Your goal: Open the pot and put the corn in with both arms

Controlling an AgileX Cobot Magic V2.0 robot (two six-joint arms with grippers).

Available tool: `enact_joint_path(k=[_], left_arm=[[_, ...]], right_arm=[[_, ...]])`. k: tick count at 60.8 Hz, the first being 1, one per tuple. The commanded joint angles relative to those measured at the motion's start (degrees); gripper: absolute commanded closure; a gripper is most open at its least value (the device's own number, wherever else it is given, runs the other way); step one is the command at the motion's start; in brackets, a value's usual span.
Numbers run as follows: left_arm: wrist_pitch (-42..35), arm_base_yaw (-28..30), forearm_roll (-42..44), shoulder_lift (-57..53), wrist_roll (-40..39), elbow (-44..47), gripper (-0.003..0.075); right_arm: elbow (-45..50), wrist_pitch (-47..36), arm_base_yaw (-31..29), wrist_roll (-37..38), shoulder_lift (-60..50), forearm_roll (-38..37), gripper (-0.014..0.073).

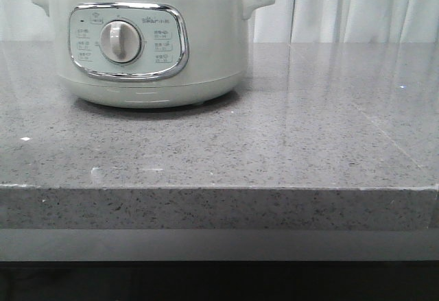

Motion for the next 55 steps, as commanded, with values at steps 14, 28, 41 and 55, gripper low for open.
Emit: enact_joint_path(k=[14, 28, 41, 55], left_arm=[[-16.0, -0.3, 0.3, 17.1, -0.4, -11.9, 0.0482], [-19.6, -0.3, 0.3, 29.1, -0.4, -20.9, 0.0482], [-20.7, -0.3, 0.7, 39.2, -0.4, -29.4, 0.0482], [-22.6, -0.3, 2.7, 47.0, -0.4, -35.6, 0.0482]], right_arm=[[-1.4, -4.6, -0.4, 0.0, 0.0, 0.7, 0.0073], [-1.4, -4.6, -0.4, 0.0, 0.0, 0.7, 0.0073], [-1.4, -4.6, -0.4, 0.0, 0.0, 0.7, 0.0073], [-1.4, -4.6, -0.4, 0.0, 0.0, 0.7, 0.0073]])
